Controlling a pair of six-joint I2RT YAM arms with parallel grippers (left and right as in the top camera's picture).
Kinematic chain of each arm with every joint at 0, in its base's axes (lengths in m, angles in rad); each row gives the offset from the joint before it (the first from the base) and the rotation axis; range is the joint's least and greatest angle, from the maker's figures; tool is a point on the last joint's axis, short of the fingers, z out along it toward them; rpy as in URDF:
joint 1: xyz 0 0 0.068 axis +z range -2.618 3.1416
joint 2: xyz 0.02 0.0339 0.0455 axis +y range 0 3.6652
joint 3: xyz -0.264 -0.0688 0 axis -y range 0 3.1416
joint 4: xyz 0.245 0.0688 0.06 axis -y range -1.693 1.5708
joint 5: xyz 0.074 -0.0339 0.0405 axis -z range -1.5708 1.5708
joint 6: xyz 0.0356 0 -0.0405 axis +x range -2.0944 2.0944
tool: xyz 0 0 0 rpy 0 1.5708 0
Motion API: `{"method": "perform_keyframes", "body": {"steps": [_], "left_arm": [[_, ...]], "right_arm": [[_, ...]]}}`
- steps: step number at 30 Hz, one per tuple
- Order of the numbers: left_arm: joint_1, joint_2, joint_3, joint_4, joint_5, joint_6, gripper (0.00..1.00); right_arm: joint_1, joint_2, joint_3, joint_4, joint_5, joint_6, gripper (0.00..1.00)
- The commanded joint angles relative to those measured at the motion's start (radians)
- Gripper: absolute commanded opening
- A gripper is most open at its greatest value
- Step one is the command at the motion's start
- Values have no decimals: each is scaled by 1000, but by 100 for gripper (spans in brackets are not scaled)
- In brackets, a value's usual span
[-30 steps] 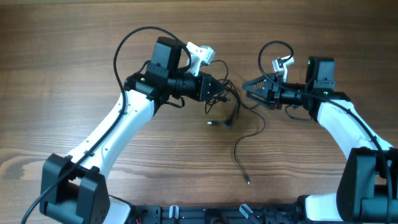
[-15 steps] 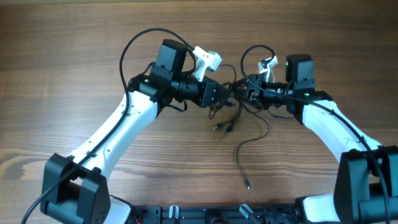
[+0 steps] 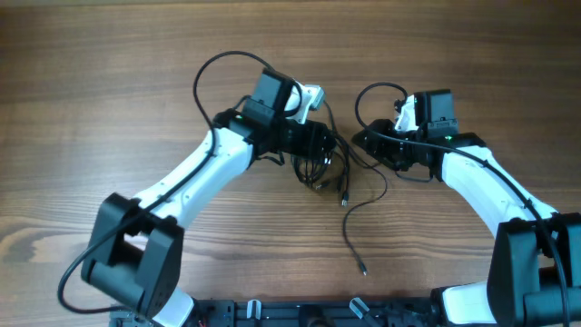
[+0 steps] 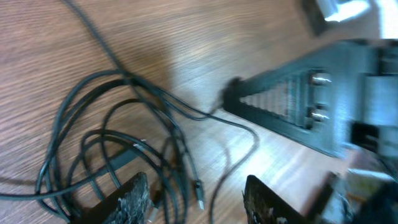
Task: Untangle cables
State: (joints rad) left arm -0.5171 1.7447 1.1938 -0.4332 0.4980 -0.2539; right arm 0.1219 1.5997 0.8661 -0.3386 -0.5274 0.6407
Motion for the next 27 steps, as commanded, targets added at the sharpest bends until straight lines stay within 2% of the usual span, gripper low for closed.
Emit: {"method": "perform_keyframes", "body": {"steps": [1, 5, 10, 12, 14, 17, 19, 23, 24, 26, 27], "left_arm": [[-19, 55, 1, 54, -200, -148, 52], [-24, 116, 1, 98, -231, -223, 49], [-31, 154, 1, 97, -234, -225, 48], [-26, 154, 1, 76, -234, -225, 28], [-17, 154, 1, 39, -235, -224, 22], [10, 154, 1, 2, -234, -225, 18], [25, 154, 2, 3, -221, -225, 4], [62, 153, 3, 54, -24, -222, 5], [66, 153, 3, 72, 5, -226, 22], [59, 154, 3, 78, -11, -226, 41], [53, 154, 3, 69, -41, -226, 38]], "right_arm": [[1, -6, 4, -14, 60, -39, 54], [2, -6, 4, -41, 60, -65, 54], [2, -5, 4, -43, 60, -66, 54], [2, -5, 4, -53, 60, -77, 54], [2, -5, 4, -73, 60, -92, 55], [2, -5, 4, -91, 59, -92, 55], [2, -5, 4, -93, 56, -92, 54], [5, -5, 4, -109, -37, -169, 52], [5, -5, 4, -112, -39, -170, 53], [5, -5, 4, -111, -39, -170, 54], [5, -5, 4, -112, -39, -170, 54]]}}
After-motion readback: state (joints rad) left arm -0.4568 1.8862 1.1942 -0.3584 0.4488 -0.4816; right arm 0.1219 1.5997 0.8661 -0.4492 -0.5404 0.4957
